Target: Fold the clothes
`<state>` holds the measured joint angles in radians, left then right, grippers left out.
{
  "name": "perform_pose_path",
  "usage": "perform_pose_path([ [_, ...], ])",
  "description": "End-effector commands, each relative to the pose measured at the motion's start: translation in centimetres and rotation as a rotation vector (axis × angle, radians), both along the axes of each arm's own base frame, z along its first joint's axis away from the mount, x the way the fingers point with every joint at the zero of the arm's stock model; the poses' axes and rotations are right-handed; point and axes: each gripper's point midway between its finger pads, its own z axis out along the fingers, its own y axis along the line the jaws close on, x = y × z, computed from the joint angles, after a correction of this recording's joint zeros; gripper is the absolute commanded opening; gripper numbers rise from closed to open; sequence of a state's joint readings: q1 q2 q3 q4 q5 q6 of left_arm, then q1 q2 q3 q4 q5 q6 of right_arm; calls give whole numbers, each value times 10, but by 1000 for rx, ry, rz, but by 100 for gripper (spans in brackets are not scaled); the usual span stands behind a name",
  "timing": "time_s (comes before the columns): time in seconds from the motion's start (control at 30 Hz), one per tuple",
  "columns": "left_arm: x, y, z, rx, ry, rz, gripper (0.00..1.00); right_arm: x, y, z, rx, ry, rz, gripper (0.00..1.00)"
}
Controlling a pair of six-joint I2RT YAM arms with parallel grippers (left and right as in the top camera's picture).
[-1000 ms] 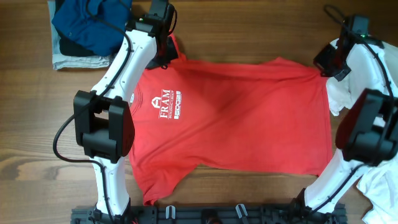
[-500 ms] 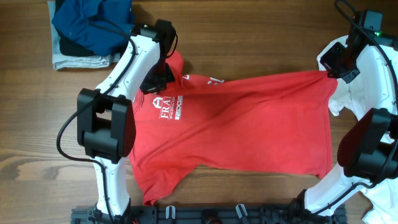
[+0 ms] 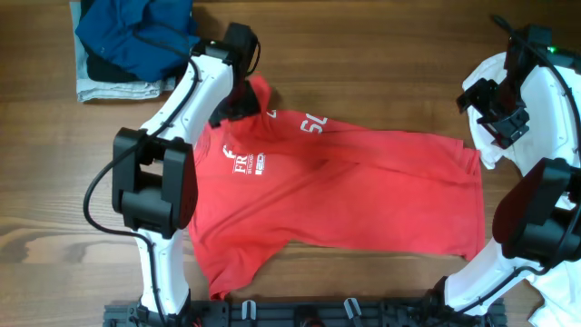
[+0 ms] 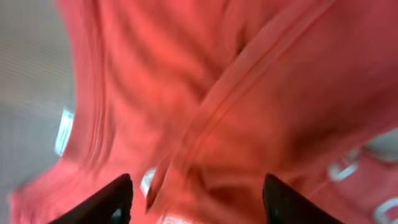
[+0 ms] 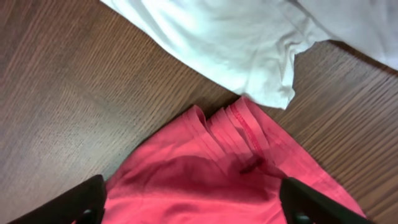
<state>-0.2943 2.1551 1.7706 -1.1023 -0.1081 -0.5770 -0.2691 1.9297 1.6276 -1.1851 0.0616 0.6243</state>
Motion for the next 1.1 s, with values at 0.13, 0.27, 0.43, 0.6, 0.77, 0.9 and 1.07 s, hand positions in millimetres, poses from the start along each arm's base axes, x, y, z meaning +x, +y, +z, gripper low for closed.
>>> perform_pose_path([
  [0.13,40,1,1,-20,-126,-247,59,5,-1,3,-15,-20,53,91],
  [0.27,40,9,-23,-135,-70,-281,64,8,5,3,19,-35,88,91],
  [0.43,35,-3,-32,-281,-41,-347,60,9,5,3,21,-40,88,91],
  [0.6,25,-20,-49,-379,7,-419,56,10,5,3,20,-42,89,91],
  [0.77,25,-19,-49,-373,7,-419,24,11,5,3,20,-45,89,91],
  [0.9,27,-9,-46,-322,4,-366,4,11,5,3,19,-46,90,91],
  [1.07,10,30,-8,-123,35,-168,4,12,5,3,19,-50,83,91],
])
